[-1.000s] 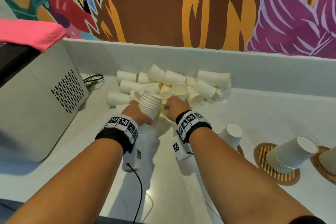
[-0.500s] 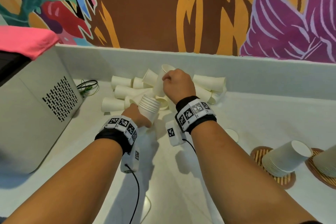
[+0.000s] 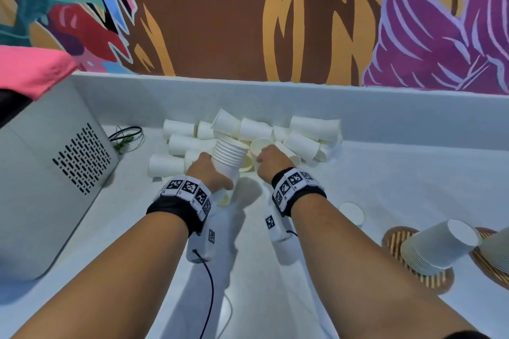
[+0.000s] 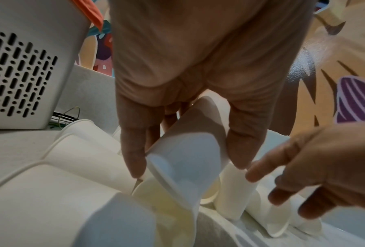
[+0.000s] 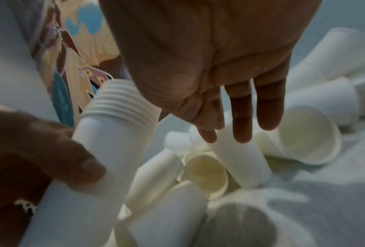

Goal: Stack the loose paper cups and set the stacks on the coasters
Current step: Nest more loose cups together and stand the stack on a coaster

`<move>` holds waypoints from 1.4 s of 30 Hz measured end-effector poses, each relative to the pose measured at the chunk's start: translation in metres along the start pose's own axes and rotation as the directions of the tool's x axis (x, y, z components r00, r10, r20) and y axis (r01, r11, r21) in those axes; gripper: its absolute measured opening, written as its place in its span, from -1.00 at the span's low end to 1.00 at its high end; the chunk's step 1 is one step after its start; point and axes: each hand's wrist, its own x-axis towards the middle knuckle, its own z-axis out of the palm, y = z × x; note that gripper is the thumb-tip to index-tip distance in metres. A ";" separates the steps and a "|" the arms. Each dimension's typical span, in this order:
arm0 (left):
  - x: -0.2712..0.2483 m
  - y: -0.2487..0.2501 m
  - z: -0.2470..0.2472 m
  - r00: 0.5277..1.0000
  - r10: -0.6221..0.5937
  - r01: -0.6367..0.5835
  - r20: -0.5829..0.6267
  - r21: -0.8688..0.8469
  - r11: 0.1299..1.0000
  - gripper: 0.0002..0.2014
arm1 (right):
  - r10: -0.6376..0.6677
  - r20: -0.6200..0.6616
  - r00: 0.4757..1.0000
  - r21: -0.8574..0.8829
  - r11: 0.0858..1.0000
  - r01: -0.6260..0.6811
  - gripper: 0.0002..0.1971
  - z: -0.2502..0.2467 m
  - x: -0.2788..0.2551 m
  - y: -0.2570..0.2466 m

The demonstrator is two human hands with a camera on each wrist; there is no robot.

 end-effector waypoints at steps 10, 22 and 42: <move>0.011 0.008 -0.001 1.000 0.013 -0.014 0.026 0.033 0.999 -0.25 | -0.035 -0.325 0.945 0.124 0.989 0.079 -0.70 -0.036 -0.006 -0.004; 0.016 0.036 0.009 0.998 0.062 -0.062 -0.002 -0.042 0.997 -0.31 | -0.117 -0.435 0.893 0.363 0.885 0.293 -0.71 -0.074 -0.024 -0.032; 0.010 0.030 0.010 0.992 0.103 -0.108 -0.066 -0.079 0.991 -0.25 | 0.070 0.187 0.980 -0.339 0.941 -0.003 -0.57 -0.019 -0.019 0.019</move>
